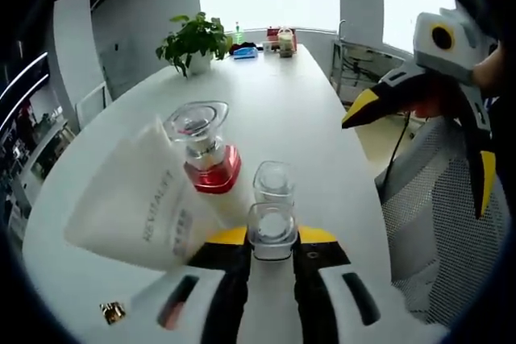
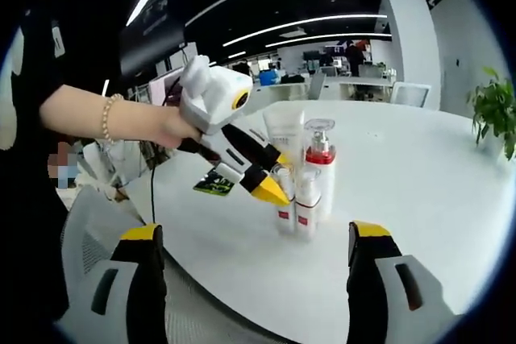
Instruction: Arrange the skincare products in the storage area until every visible bottle or jar stands upright without overlapping.
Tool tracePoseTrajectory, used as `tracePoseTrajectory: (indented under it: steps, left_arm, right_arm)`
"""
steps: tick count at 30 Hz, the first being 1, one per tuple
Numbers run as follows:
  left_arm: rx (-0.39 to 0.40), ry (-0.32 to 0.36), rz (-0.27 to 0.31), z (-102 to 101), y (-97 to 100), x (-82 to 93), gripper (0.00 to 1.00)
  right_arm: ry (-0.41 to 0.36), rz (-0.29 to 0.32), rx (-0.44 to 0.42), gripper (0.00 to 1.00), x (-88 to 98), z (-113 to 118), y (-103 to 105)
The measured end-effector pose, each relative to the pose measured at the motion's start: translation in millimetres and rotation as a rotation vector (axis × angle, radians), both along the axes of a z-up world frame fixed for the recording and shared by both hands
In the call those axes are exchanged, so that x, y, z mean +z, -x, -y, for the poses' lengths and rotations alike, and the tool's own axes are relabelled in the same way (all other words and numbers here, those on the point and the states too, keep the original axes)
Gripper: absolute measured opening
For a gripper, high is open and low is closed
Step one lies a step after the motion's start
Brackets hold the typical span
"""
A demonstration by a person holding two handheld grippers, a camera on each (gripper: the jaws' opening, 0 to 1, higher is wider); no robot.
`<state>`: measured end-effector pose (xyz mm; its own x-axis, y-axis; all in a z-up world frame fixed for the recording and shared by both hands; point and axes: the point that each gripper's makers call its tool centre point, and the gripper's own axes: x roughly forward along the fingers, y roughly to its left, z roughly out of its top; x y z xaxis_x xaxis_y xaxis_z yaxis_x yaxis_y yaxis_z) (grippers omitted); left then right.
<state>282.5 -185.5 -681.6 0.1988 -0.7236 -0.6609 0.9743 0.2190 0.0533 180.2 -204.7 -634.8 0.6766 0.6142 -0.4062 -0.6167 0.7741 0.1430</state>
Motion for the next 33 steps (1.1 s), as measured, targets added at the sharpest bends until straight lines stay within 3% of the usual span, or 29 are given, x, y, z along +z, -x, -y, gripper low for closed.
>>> tracePoseTrajectory:
  steps: [12,33]
  left_arm:
    - [0.0,0.012,0.033,0,-0.5,5.2,0.3]
    - [0.03,0.07,0.094,0,0.8,39.5,0.4]
  right_arm:
    - [-0.003,-0.004,0.0,0.94,-1.0,0,0]
    - [-0.002,0.002,0.007,0.96,0.0,0,0]
